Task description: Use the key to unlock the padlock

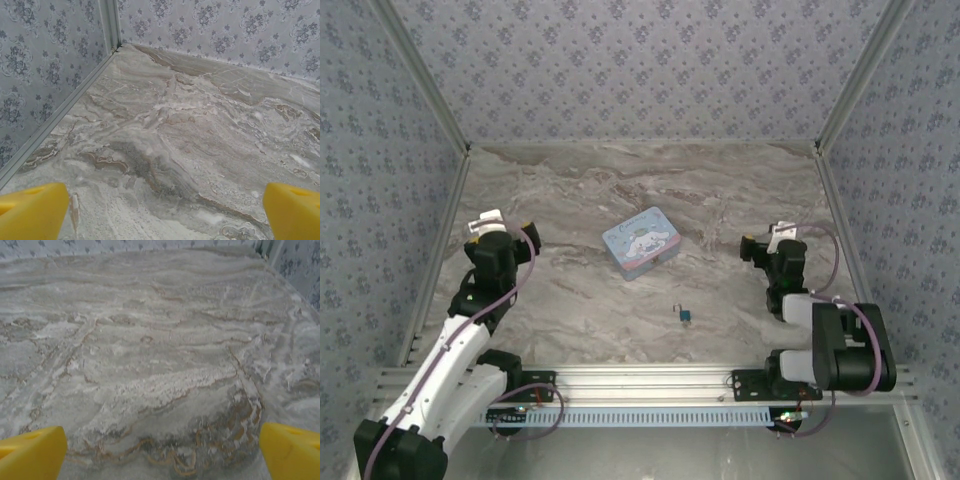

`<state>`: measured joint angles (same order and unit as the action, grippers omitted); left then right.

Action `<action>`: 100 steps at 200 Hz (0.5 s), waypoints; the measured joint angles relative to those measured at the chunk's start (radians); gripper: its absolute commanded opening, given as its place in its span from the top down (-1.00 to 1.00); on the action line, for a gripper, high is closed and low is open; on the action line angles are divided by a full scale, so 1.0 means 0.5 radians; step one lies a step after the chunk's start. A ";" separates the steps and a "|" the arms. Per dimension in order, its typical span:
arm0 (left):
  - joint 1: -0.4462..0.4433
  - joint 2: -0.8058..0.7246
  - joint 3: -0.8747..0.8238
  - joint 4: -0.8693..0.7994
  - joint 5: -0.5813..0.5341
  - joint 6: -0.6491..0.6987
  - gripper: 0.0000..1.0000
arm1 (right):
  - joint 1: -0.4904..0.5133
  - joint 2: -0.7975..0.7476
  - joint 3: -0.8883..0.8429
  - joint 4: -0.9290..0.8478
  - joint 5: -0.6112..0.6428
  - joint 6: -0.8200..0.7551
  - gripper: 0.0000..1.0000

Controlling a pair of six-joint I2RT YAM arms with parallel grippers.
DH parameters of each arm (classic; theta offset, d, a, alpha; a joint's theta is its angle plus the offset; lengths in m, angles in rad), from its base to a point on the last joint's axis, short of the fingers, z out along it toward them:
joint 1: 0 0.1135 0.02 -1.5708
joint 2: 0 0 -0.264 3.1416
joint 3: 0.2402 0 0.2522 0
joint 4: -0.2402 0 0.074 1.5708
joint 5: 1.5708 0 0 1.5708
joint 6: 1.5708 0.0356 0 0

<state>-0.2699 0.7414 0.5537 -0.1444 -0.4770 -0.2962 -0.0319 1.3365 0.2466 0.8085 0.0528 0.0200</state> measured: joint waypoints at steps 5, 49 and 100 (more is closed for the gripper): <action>0.000 0.000 -0.002 0.001 0.004 0.000 -0.99 | -0.007 0.023 -0.003 0.043 -0.011 -0.005 -1.00; 0.013 0.002 -0.003 0.001 0.036 0.002 -0.99 | -0.026 0.280 -0.016 0.357 -0.085 -0.023 -1.00; 0.047 0.029 -0.003 0.021 0.050 0.018 -0.99 | -0.034 0.340 0.130 0.196 -0.076 -0.024 -1.00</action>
<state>-0.2462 0.7559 0.5522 -0.1337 -0.4519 -0.2871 -0.0486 1.5066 0.3115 0.9066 0.0151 0.0078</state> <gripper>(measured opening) 0.994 0.999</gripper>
